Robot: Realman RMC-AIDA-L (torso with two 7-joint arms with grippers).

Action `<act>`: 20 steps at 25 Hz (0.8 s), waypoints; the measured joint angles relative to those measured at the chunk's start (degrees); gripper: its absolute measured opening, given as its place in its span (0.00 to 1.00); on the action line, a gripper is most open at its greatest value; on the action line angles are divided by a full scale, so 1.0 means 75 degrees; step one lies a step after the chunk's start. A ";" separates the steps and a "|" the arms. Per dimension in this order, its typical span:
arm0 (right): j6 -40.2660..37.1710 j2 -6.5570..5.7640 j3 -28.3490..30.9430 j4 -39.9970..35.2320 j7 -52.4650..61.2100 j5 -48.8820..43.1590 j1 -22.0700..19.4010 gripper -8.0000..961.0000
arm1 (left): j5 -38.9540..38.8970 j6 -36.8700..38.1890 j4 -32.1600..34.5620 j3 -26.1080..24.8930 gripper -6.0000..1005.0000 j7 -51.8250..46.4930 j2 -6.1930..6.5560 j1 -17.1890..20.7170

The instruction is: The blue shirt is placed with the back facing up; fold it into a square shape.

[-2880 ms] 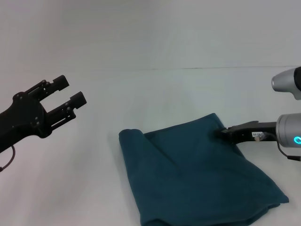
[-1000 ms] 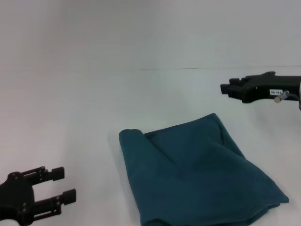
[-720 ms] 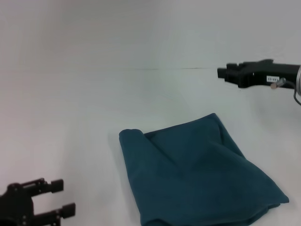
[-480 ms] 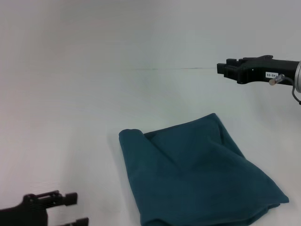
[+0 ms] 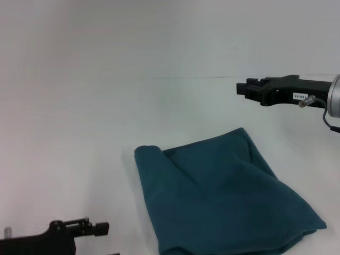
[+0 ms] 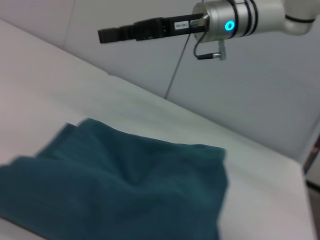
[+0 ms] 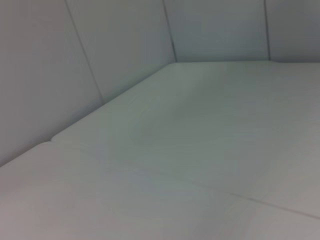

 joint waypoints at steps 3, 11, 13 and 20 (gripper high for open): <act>-0.0137 0.0000 -0.0005 0.0067 -0.0002 0.0119 -0.0049 0.34 | 0.0001 -0.0242 -0.0012 0.0006 0.72 0.0228 0.0000 -0.0084; -0.0190 -0.0002 0.0031 0.0090 0.0054 0.0465 -0.0355 0.34 | 0.0015 -0.0741 -0.0257 0.0035 0.72 0.1816 0.0012 -0.0029; -0.0181 0.0003 0.0047 0.0104 0.0130 0.0505 -0.0365 0.34 | -0.0008 -0.0863 -0.0522 0.0007 0.72 0.2466 0.0012 -0.0010; -0.0166 0.0013 -0.0004 0.0114 0.0534 0.0701 -0.0361 0.33 | -0.0563 -0.0968 -0.0997 -0.0167 0.72 0.3599 0.0011 -0.0002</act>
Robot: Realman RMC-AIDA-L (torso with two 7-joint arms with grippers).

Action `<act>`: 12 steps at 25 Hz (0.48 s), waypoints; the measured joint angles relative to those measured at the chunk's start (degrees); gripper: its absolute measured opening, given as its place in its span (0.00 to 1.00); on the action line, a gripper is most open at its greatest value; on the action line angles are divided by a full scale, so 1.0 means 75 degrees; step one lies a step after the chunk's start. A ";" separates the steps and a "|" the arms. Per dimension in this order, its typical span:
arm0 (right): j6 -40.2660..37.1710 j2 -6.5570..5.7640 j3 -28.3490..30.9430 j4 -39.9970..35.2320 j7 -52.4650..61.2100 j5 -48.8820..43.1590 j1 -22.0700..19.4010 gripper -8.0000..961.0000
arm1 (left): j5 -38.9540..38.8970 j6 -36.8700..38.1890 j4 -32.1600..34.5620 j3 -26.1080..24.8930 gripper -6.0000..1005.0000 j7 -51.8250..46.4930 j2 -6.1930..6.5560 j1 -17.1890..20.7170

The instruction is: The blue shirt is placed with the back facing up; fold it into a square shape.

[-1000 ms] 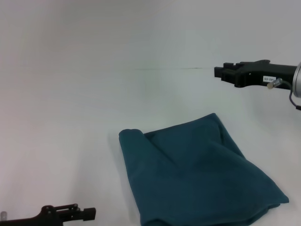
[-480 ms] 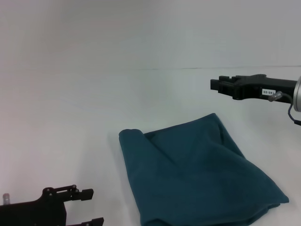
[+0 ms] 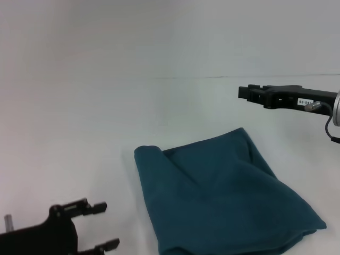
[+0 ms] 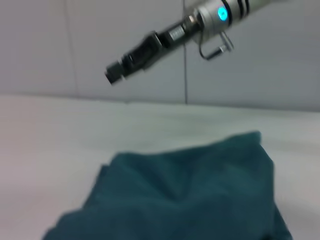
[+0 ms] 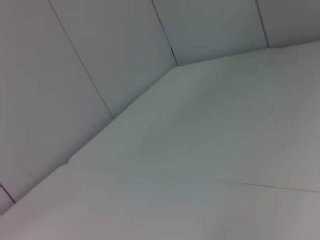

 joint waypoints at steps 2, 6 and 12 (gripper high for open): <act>-0.0004 0.0007 -0.0004 0.0002 0.0077 0.0027 0.0011 0.33 | -0.0083 0.0084 0.0018 -0.0079 0.72 -0.0033 0.0021 -0.0062; -0.0009 0.0008 -0.0022 0.0004 0.0130 0.0039 0.0020 0.33 | -0.0034 0.0088 0.0026 0.0181 0.72 -0.0234 0.0041 -0.0254; 0.0023 -0.0018 0.0027 0.0053 0.0115 0.0019 -0.0024 0.33 | -0.0094 -0.0166 -0.0020 0.0991 0.72 -0.0285 0.0008 -0.0358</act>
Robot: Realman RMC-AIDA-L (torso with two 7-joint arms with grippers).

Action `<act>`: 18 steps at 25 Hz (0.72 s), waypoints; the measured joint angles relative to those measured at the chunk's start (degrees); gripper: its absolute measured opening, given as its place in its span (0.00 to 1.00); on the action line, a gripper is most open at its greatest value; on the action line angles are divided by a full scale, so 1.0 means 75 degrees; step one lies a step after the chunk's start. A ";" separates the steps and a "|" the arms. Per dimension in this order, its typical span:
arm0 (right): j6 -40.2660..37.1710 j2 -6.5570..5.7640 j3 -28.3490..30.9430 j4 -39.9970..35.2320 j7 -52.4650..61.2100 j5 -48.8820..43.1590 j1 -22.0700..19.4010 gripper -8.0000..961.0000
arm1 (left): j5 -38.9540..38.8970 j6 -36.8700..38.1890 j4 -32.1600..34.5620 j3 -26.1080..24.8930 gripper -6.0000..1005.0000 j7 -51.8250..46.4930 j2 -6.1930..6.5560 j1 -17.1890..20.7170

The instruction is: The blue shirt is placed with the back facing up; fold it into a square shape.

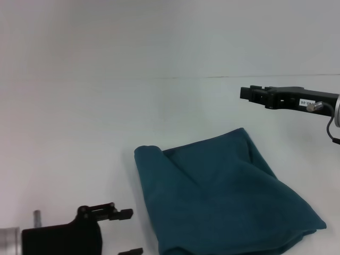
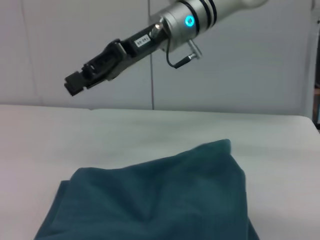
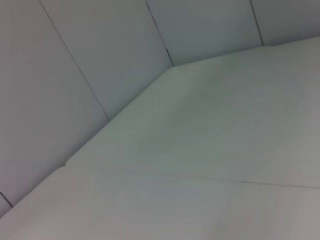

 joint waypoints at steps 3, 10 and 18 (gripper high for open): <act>0.0006 -0.0015 0.0047 0.0046 -0.0037 -0.0021 -0.0014 0.33 | -0.0177 -0.0225 -0.0136 0.0297 0.72 0.0005 -0.0007 -0.0093; 0.0026 -0.0034 0.0070 0.0130 -0.0056 -0.0034 -0.0027 0.33 | -0.0532 -0.0883 -0.0344 0.0900 0.72 0.0037 -0.0017 -0.0287; 0.0027 -0.0031 0.0092 0.0221 -0.0057 -0.0016 -0.0176 0.33 | -0.0645 -0.1111 -0.0603 0.1503 0.72 0.0022 -0.0019 -0.0467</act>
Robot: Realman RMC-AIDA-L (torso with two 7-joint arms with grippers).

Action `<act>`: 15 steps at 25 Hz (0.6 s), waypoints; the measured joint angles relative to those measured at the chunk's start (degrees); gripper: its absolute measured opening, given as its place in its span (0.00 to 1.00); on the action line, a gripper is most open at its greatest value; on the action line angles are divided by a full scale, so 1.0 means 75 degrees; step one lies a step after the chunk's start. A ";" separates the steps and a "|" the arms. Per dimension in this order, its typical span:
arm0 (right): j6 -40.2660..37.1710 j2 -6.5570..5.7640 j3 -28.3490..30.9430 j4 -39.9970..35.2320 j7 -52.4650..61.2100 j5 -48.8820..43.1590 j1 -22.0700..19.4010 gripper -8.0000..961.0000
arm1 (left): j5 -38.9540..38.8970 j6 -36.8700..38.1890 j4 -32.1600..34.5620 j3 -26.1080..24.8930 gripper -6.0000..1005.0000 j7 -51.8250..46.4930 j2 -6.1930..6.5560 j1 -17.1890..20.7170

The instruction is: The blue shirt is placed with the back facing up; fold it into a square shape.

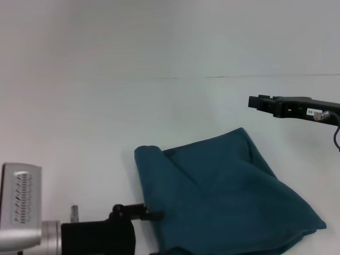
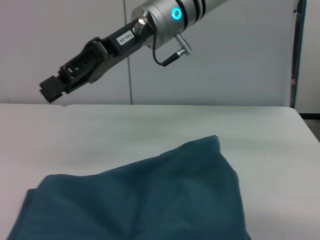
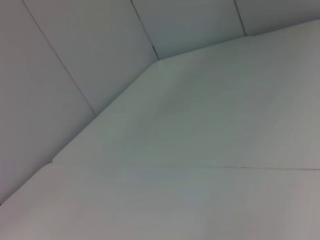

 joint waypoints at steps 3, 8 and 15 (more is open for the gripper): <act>-0.0001 0.0006 0.0054 0.0012 0.0000 0.0008 -0.0030 0.33 | -0.0067 -0.0027 -0.0101 0.0219 0.72 -0.0006 0.0000 -0.0031; -0.0001 0.0012 0.0140 0.0072 0.0000 0.0019 -0.0031 0.34 | -0.0293 -0.0001 -0.0232 0.0596 0.72 -0.0017 0.0000 -0.0050; -0.0015 0.0000 0.0220 0.0090 0.0000 0.0030 0.0011 0.34 | -0.0490 -0.0445 -0.0509 0.0890 0.72 0.0012 0.0001 -0.0273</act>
